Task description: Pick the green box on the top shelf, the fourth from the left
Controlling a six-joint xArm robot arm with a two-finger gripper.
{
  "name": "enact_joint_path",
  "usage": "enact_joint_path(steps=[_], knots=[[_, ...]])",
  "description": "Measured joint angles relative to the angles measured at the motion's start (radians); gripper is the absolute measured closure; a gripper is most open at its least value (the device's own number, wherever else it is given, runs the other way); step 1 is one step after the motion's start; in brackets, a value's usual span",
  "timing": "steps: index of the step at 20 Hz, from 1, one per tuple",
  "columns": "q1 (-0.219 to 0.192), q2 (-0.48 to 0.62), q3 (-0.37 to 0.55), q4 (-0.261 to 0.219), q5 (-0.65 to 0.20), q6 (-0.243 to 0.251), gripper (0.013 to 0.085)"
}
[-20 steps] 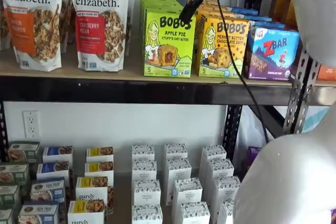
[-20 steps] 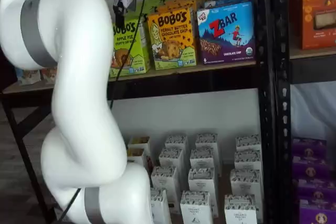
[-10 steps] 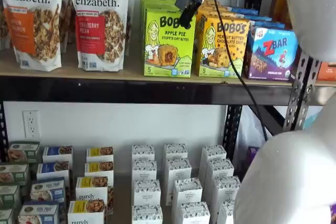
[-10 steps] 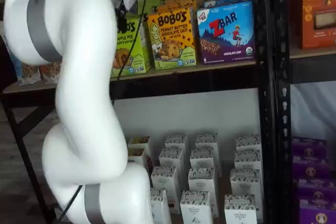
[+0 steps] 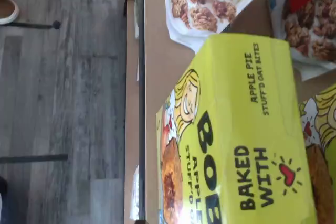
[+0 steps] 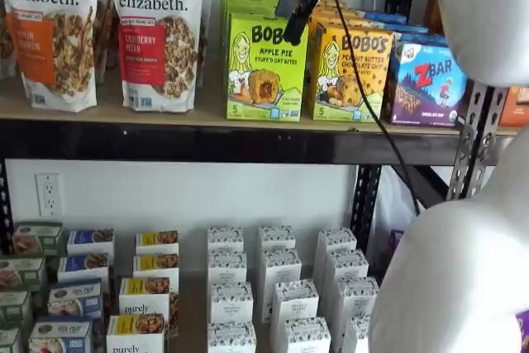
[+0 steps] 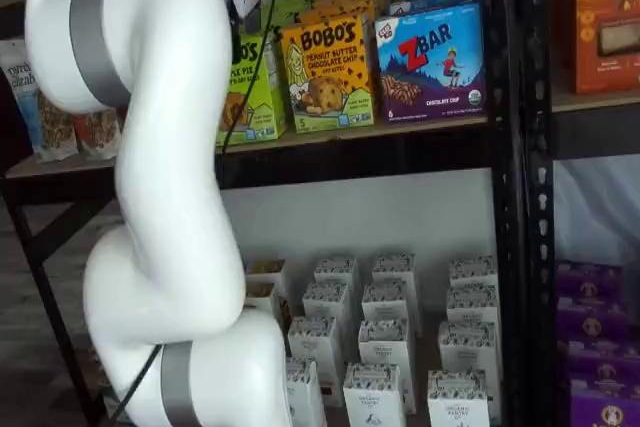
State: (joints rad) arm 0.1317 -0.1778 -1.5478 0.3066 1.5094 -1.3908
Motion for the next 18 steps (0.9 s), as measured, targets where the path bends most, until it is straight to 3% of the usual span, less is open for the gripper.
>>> enact_joint_path(steps=[11,18], knots=[[0.035,0.043,-0.060,-0.093,0.078,0.026,0.0130],[0.048,0.059,-0.071,-0.110,0.103,0.035,0.0130]])
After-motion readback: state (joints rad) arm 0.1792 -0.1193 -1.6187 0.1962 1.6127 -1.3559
